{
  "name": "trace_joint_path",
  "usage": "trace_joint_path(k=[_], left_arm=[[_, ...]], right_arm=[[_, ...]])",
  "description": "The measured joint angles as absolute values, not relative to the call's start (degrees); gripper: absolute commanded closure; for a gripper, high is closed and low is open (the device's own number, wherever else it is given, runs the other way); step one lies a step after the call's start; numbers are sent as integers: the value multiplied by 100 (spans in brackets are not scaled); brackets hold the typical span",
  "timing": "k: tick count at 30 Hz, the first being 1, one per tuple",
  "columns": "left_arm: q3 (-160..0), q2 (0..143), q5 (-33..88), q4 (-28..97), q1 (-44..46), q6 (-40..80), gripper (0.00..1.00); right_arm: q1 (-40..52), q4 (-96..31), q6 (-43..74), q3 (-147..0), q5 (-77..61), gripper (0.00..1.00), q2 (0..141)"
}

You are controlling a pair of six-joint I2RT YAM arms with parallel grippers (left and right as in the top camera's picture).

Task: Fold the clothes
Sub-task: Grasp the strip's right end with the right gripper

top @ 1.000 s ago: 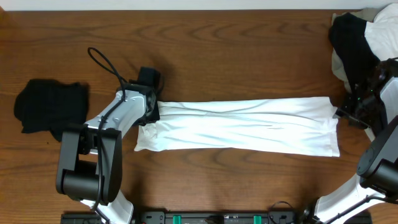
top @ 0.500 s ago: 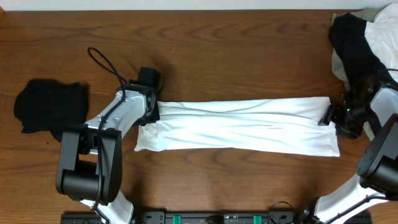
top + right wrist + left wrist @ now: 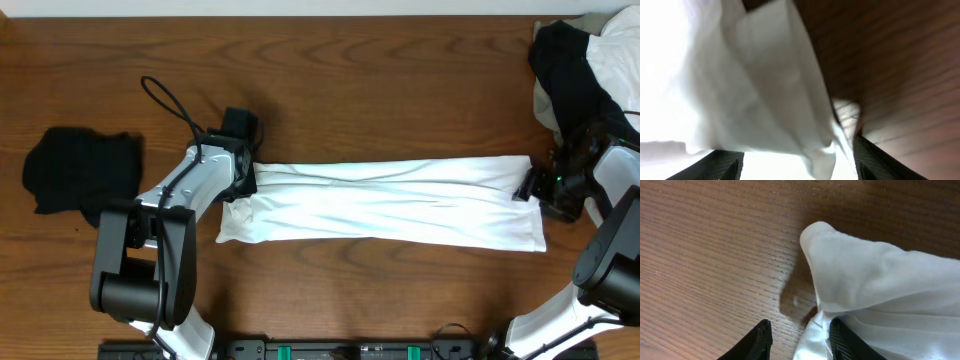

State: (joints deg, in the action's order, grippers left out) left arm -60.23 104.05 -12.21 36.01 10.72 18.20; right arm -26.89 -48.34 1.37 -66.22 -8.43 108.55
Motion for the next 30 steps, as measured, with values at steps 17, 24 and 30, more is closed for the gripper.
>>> trace_joint_path(k=[17, 24, 30], left_arm=[[-6023, 10405, -1223, 3601, 1072, 1820, 59], [-6023, 10405, -1223, 3601, 1072, 1820, 59], [-6023, 10405, -1223, 3603, 1072, 1820, 59]], right_arm=[[-2689, -4292, 34, -6259, -760, 57, 10643], [-2687, -4276, 30, -6224, -1160, 64, 10634], [-2685, -4281, 14, -6145, -1461, 99, 10650]])
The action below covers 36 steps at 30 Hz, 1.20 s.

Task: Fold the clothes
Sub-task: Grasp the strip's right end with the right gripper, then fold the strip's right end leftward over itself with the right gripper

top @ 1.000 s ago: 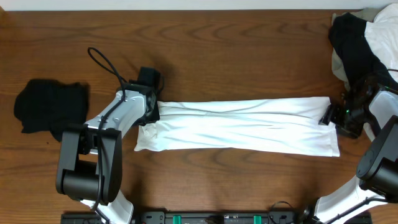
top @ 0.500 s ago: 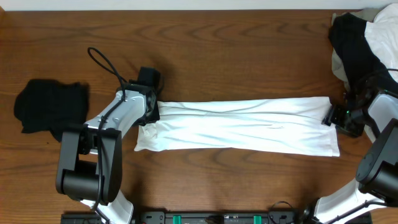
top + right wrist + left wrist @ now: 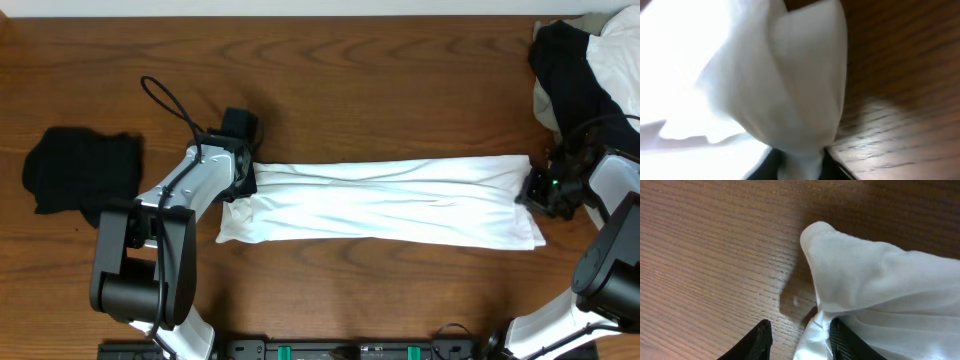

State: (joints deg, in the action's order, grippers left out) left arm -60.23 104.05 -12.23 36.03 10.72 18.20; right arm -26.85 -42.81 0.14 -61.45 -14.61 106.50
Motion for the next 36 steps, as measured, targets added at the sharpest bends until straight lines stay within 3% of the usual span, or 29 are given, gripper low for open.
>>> trace_joint_path(k=[9, 15, 23, 36], left_arm=[[-6025, 10359, -1205, 3841, 1072, 1820, 60], [-6025, 10022, -1127, 4254, 1072, 1809, 43], [-6047, 9290, -1085, 4469, 1072, 1822, 42], [-6047, 9288, -663, 4609, 1072, 1822, 42]], right_arm=[[-2672, -4584, 34, -6246, -1549, 99, 10711], [-2668, -5332, 67, -6871, -1302, 99, 10759], [-2598, -6364, 255, -7985, -1103, 99, 10593], [-1072, -7094, 687, -8283, -810, 99, 10311]])
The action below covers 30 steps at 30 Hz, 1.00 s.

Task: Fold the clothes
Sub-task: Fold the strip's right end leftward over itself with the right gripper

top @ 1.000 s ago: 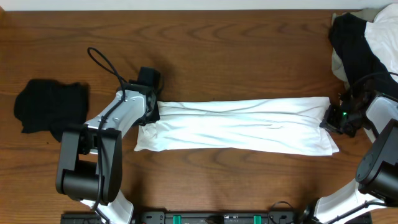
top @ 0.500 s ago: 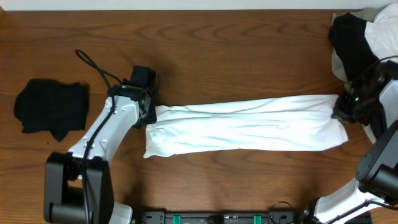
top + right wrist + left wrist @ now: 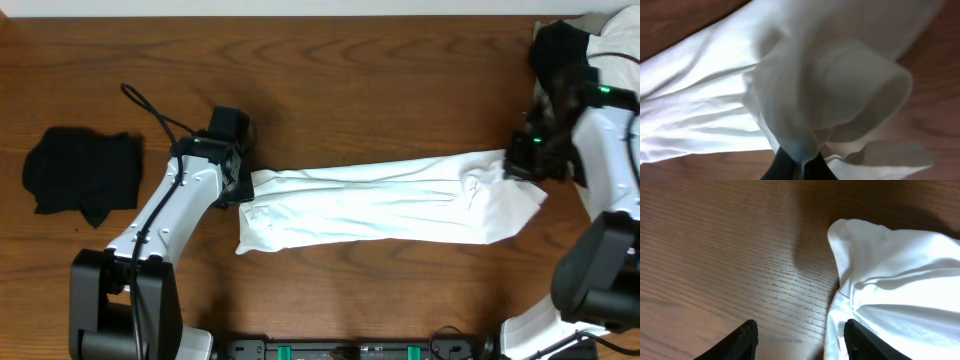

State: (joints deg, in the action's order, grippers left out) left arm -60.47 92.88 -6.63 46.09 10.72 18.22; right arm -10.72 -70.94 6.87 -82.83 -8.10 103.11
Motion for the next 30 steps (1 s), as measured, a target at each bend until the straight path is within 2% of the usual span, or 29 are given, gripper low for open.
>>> trace_joint_path(k=[16, 30], left_arm=[[-6047, 9288, -263, 4617, 1072, 1822, 42], [-6047, 9288, -187, 4720, 1072, 1824, 42]], right_arm=[[1264, -6768, 1922, -8283, -165, 99, 10311], [1894, -6471, 2532, -8283, -58, 99, 10311]])
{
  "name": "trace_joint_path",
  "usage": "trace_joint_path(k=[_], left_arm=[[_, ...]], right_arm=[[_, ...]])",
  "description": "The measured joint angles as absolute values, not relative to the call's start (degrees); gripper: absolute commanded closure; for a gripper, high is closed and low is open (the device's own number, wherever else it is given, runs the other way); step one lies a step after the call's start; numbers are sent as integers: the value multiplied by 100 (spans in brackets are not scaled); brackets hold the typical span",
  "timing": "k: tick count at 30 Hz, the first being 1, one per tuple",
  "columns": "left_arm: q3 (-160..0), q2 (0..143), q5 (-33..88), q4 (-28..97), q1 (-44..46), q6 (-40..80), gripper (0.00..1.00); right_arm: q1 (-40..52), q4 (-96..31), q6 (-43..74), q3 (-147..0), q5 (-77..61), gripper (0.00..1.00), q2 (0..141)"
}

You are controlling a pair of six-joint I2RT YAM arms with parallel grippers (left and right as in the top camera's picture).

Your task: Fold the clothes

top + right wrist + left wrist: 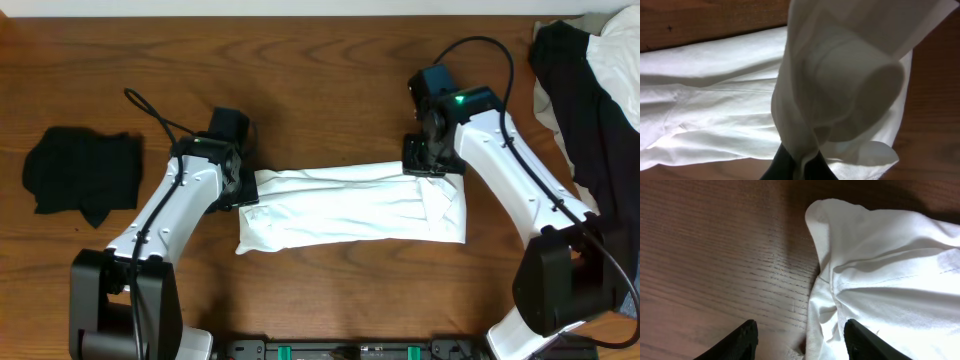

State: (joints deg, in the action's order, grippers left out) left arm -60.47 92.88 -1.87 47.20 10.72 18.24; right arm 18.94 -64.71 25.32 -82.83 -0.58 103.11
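Note:
A white garment [350,205] lies as a long band across the middle of the table, its right end doubled back over itself. My right gripper [424,160] is shut on that lifted right end [840,75], which hangs in a fold above the rest of the cloth [705,105]. My left gripper [240,190] stands open at the band's left end [875,275], its fingers [737,342] on either side of the cloth edge, one over bare wood.
A folded black garment [80,175] lies at the far left. A heap of black and white clothes [590,80] fills the back right corner. A cable [160,115] loops behind the left arm.
My right gripper has moved left with the cloth's right end, from near the right edge to past the table's middle. The band is much shorter now. The left gripper has barely moved.
The white band first lay stretched full length, my left gripper narrowly open at its left end and my right open around its right end. Then the right shut on that end, and the left opened wider. The right then held it raised and now holds it further left, folding the band.

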Motion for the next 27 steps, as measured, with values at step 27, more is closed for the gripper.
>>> trace_joint_path(k=[27], left_arm=[[-6047, 9288, -185, 4735, 1072, 1822, 42]], right_arm=[[2596, -6466, 2659, -8281, -36, 98, 10624]])
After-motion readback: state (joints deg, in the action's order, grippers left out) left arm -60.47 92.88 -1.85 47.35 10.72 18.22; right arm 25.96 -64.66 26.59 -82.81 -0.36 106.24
